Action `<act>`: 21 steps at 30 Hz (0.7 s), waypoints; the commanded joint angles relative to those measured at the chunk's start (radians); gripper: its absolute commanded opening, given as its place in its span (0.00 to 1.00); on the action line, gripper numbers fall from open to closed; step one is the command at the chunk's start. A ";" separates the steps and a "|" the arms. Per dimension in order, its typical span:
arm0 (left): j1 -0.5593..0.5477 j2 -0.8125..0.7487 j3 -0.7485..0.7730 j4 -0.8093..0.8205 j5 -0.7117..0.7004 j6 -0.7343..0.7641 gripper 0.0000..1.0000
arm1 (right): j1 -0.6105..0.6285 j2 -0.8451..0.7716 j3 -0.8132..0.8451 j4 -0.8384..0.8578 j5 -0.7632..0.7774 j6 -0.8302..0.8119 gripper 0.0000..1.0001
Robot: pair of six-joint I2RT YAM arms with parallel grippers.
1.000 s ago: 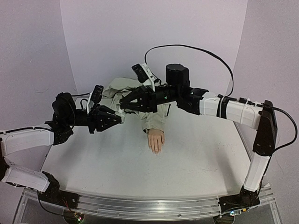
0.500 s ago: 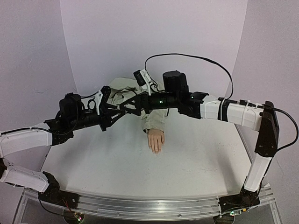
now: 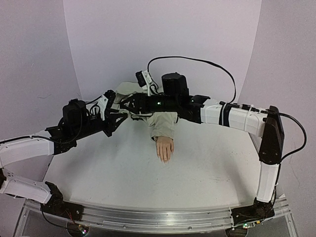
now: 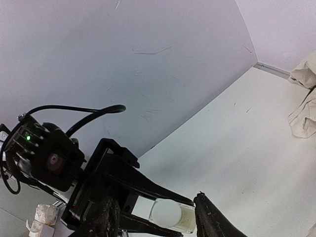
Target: Paint the nails
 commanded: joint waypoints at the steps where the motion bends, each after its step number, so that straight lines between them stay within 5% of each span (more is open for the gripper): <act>1: -0.005 -0.041 0.014 0.029 -0.021 0.003 0.00 | 0.007 0.014 0.073 0.049 0.003 0.021 0.51; 14: 0.001 -0.022 0.059 0.002 0.172 -0.085 0.00 | 0.007 -0.008 0.019 0.051 -0.085 -0.118 0.04; 17: 0.062 0.005 0.092 0.001 0.365 -0.168 0.00 | 0.007 -0.038 -0.033 0.053 -0.241 -0.221 0.03; 21: 0.152 0.055 0.156 0.004 0.802 -0.219 0.00 | 0.009 -0.069 -0.078 0.051 -0.660 -0.311 0.06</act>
